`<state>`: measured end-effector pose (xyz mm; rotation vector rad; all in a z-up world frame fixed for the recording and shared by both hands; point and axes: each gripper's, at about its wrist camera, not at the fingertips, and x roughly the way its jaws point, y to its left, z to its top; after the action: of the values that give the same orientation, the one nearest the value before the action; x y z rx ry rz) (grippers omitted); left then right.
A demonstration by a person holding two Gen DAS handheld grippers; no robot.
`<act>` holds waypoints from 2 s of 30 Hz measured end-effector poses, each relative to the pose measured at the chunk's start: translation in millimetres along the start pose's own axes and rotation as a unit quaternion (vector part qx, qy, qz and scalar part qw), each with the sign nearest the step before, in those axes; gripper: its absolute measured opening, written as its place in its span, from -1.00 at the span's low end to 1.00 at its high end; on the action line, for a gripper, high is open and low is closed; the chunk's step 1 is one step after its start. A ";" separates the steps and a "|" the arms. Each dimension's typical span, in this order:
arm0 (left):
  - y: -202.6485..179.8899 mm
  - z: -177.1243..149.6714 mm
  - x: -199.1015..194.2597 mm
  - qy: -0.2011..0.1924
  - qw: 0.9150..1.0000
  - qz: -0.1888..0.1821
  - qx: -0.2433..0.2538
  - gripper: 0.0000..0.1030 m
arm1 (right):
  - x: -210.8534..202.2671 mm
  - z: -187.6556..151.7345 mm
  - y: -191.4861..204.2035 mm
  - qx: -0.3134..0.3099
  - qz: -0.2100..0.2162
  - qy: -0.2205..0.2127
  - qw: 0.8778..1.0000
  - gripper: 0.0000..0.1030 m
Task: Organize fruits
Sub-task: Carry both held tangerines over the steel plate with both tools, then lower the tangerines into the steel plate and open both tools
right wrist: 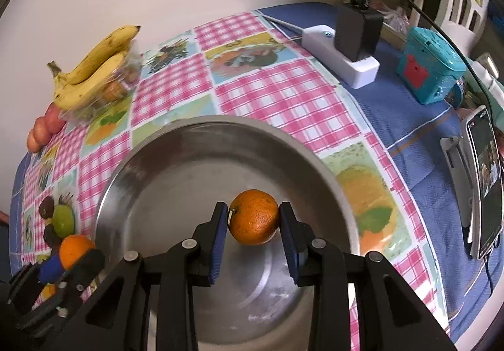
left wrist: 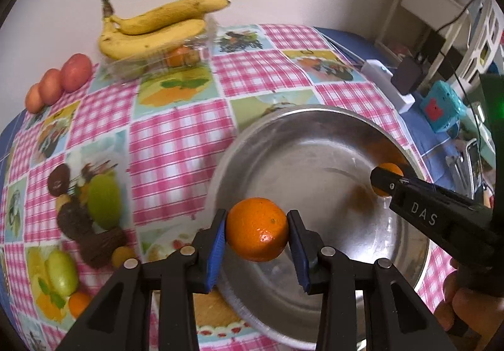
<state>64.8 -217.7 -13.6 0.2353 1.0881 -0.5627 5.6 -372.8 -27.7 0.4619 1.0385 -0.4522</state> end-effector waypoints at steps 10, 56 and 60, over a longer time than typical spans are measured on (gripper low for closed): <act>-5.1 -4.0 24.7 0.019 1.000 0.007 0.015 -0.22 | 15.2 5.0 -12.2 0.010 -0.006 0.019 1.000 -0.33; 60.5 2.6 -21.6 -0.019 0.994 0.040 -0.104 0.30 | -8.7 8.3 -16.2 -0.001 -0.029 0.005 1.000 -0.01; 76.8 -0.8 -23.9 -0.016 0.989 0.074 -0.130 0.53 | -13.1 8.7 -13.1 -0.007 -0.030 0.001 1.000 0.16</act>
<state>97.4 -145.5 0.3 0.0771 1.0915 -0.2873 -1.3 -386.6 -14.2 0.4201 1.0590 -0.4988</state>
